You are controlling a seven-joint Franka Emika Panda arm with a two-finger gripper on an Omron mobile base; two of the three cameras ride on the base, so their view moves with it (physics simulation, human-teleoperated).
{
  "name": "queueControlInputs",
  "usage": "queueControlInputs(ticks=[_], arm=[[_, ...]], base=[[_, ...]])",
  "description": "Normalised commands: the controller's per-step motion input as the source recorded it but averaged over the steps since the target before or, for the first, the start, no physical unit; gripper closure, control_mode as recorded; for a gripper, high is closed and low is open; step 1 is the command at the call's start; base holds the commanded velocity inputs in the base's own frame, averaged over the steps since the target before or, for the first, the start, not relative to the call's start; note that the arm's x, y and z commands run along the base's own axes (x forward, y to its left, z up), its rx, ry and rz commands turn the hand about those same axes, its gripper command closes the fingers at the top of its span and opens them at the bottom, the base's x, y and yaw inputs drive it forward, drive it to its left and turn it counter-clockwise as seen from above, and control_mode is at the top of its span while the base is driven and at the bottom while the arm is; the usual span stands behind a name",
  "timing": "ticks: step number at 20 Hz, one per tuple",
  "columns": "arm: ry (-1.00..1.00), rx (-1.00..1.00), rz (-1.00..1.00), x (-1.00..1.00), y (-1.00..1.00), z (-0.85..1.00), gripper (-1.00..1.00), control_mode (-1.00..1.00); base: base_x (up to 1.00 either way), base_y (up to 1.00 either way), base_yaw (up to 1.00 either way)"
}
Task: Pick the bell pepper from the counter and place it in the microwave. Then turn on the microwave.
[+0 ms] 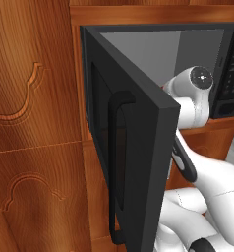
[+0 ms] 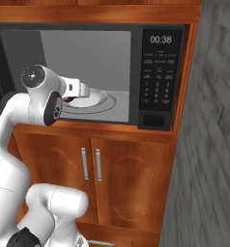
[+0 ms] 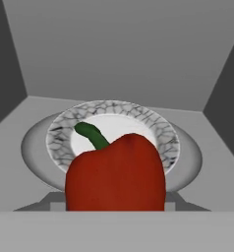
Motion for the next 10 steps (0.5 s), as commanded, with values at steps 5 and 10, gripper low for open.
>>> queueControlInputs(ticks=[5, 10], arm=[[0.0, 0.0, 0.0, 0.11, 0.0, -0.05, 1.0, -1.0], [0.01, 0.0, 0.0, 0.13, 0.0, -0.04, 1.0, -1.0]], base=[[0.0, 0.0, 0.0], [0.0, 0.0, 0.0]])
